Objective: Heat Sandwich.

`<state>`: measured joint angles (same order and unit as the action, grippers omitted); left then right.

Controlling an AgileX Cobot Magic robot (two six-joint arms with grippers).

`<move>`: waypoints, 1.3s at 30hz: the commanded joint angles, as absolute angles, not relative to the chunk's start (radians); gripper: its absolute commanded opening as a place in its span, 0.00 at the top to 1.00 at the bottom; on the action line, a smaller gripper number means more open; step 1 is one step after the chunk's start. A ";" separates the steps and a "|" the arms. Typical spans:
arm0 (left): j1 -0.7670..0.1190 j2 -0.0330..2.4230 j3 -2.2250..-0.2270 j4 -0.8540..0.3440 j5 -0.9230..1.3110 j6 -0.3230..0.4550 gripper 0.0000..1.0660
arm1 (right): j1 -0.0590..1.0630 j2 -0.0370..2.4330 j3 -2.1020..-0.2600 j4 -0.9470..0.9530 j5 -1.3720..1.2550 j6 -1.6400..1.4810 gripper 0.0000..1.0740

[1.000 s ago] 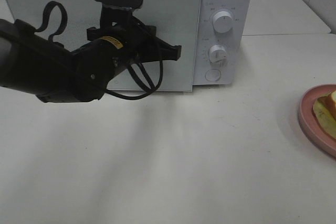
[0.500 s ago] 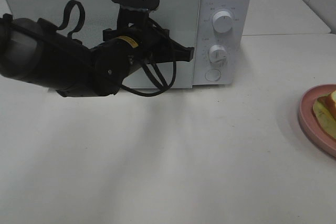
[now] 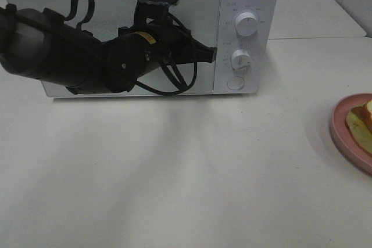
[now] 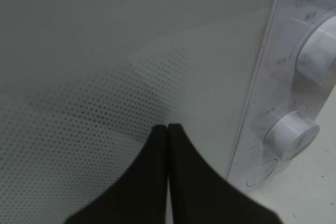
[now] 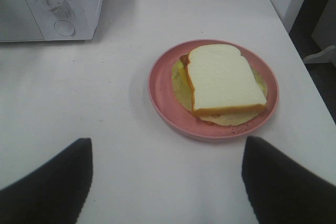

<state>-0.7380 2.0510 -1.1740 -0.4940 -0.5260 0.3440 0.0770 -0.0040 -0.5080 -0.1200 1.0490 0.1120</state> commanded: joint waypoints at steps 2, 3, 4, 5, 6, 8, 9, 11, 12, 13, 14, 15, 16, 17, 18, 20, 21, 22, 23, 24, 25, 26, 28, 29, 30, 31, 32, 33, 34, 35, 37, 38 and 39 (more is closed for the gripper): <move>-0.736 1.987 -1.132 -0.537 -0.552 0.362 1.00 | 0.069 -0.030 -0.506 -0.119 1.039 0.104 0.30; -0.736 1.987 -1.132 -0.537 -0.552 0.362 1.00 | 0.069 -0.030 -0.506 -0.119 1.039 0.104 0.30; -0.744 1.975 -1.111 -0.537 -0.551 0.363 1.00 | 0.069 -0.030 -0.506 -0.119 1.039 0.104 0.30; -0.749 1.964 -1.090 -0.538 -0.550 0.363 1.00 | 0.069 -0.030 -0.506 -0.119 1.039 0.104 0.30; -0.761 1.941 -1.053 -0.548 -0.547 0.363 1.00 | 0.069 -0.030 -0.506 -0.119 1.039 0.104 0.30; -0.768 1.928 -1.033 -0.553 -0.547 0.363 1.00 | 0.069 -0.030 -0.506 -0.119 1.039 0.104 0.30; -0.775 1.914 -1.014 -0.559 -0.543 0.363 1.00 | 0.069 -0.030 -0.506 -0.119 1.039 0.104 0.30; -0.789 1.871 -0.976 -0.577 -0.487 0.363 1.00 | 0.069 -0.030 -0.506 -0.119 1.039 0.104 0.30; -0.789 1.871 -0.976 -0.577 -0.487 0.363 1.00 | 0.069 -0.030 -0.506 -0.119 1.039 0.104 0.30; -0.789 1.853 -0.963 -0.578 -0.447 0.363 0.98 | 0.069 -0.030 -0.506 -0.119 1.039 0.104 0.30; -0.789 1.835 -0.952 -0.578 -0.406 0.363 0.93 | 0.069 -0.030 -0.506 -0.119 1.039 0.104 0.30; -0.789 1.809 -0.930 -0.578 -0.332 0.363 0.80 | 0.069 -0.030 -0.506 -0.119 1.039 0.104 0.30; -0.789 1.809 -0.930 -0.578 -0.332 0.363 0.80 | 0.069 -0.030 -0.506 -0.119 1.039 0.104 0.30; -0.789 1.798 -0.924 -0.582 -0.301 0.363 0.70 | 0.069 -0.030 -0.506 -0.119 1.039 0.104 0.30; -0.789 1.785 -0.917 -0.584 -0.267 0.361 0.56 | 0.069 -0.030 -0.506 -0.119 1.039 0.104 0.30; -0.789 1.752 -0.901 -0.592 -0.168 0.360 0.14 | 0.069 -0.030 -0.506 -0.119 1.039 0.104 0.30; -0.789 1.752 -0.901 -0.592 -0.168 0.360 0.14 | 0.069 -0.030 -0.506 -0.119 1.039 0.104 0.30; -0.789 1.744 -0.901 -0.592 -0.133 0.360 0.04 | 0.069 -0.030 -0.506 -0.119 1.039 0.104 0.30; -0.789 1.728 -0.901 -0.591 -0.057 0.360 0.06 | 0.069 -0.030 -0.506 -0.119 1.039 0.104 0.30; -0.788 1.721 -0.901 -0.586 -0.021 0.360 0.07 | 0.069 -0.030 -0.506 -0.119 1.039 0.104 0.30; -0.788 1.721 -0.901 -0.586 -0.021 0.360 0.07 | 0.069 -0.030 -0.506 -0.119 1.039 0.104 0.30; -0.787 1.712 -0.901 -0.575 0.029 0.360 0.08 | 0.069 -0.030 -0.506 -0.119 1.039 0.104 0.30; -0.787 1.679 -0.901 -0.494 0.168 0.360 0.08 | 0.069 -0.030 -0.506 -0.119 1.039 0.104 0.30; -0.787 1.670 -0.901 -0.469 0.214 0.360 0.08 | 0.069 -0.030 -0.506 -0.119 1.039 0.104 0.30; -0.787 1.670 -0.901 -0.469 0.214 0.360 0.08 | 0.069 -0.030 -0.506 -0.119 1.039 0.104 0.30; -0.787 1.658 -0.901 -0.440 0.264 0.360 0.08 | 0.069 -0.030 -0.506 -0.119 1.039 0.104 0.30; -0.787 1.637 -0.901 -0.403 0.352 0.355 0.08 | 0.069 -0.030 -0.506 -0.119 1.039 0.104 0.30; -0.787 1.625 -0.901 -0.386 0.392 0.354 0.08 | 0.069 -0.030 -0.506 -0.119 1.039 0.104 0.30; -0.787 1.625 -0.901 -0.386 0.392 0.354 0.08 | 0.069 -0.030 -0.506 -0.119 1.039 0.104 0.30; -0.787 1.618 -0.901 -0.374 0.423 0.353 0.08 | 0.069 -0.030 -0.506 -0.119 1.039 0.104 0.30; -0.787 1.588 -0.901 -0.343 0.509 0.316 0.08 | 0.069 -0.030 -0.506 -0.119 1.039 0.104 0.30; -0.787 1.588 -0.901 -0.343 0.509 0.316 0.08 | 0.069 -0.030 -0.506 -0.119 1.039 0.104 0.30; -0.787 1.581 -0.901 -0.324 0.537 0.290 0.08 | 0.069 -0.030 -0.506 -0.119 1.039 0.104 0.30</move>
